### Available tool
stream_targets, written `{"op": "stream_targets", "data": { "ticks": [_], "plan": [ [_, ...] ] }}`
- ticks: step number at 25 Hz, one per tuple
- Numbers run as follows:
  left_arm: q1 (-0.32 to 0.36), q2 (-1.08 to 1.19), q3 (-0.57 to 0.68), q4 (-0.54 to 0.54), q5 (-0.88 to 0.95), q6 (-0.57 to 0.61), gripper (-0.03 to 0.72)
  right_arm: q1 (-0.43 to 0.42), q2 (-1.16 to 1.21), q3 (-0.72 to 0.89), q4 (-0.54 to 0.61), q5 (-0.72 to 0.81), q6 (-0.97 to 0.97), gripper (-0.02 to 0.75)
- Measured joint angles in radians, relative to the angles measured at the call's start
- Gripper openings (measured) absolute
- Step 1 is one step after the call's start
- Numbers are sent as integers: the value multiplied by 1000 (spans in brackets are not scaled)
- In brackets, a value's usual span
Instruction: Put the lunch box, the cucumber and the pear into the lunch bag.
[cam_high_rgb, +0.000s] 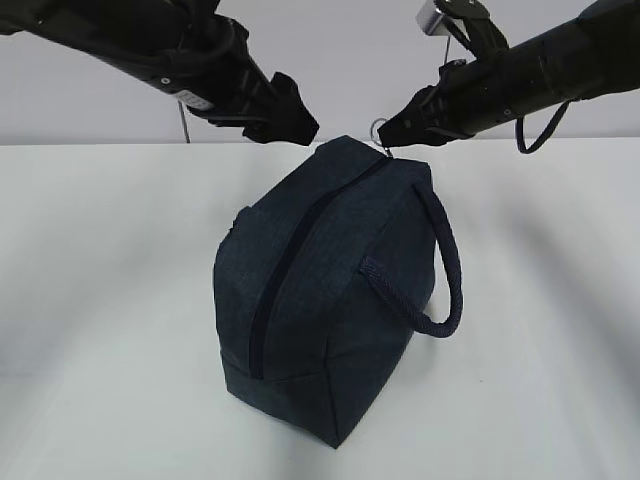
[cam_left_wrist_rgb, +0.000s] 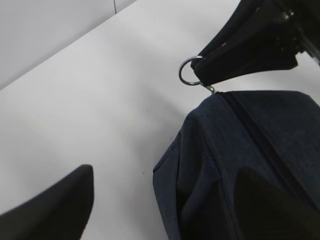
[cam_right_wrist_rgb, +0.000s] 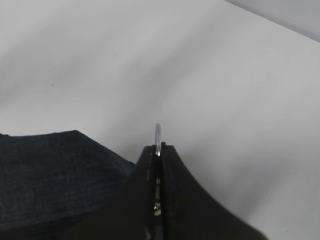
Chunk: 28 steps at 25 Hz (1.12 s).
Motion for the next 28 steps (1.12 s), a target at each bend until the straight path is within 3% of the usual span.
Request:
{"op": "stream_targets", "data": {
  "ticks": [16, 19, 21, 26, 28],
  "plan": [
    [-1, 201, -257, 0, 202, 2, 502, 0, 0, 0, 0, 0, 0, 0],
    [-3, 220, -267, -3, 210, 2, 468, 0, 0, 0, 0, 0, 0, 0],
    [-5, 230, -269, -8, 211, 2, 407, 0, 0, 0, 0, 0, 0, 0],
    [-12, 231, -269, -49, 227, 2, 117, 0, 0, 0, 0, 0, 0, 0],
    [-12, 231, -269, -54, 230, 2, 50, 0, 0, 0, 0, 0, 0, 0]
  ]
}}
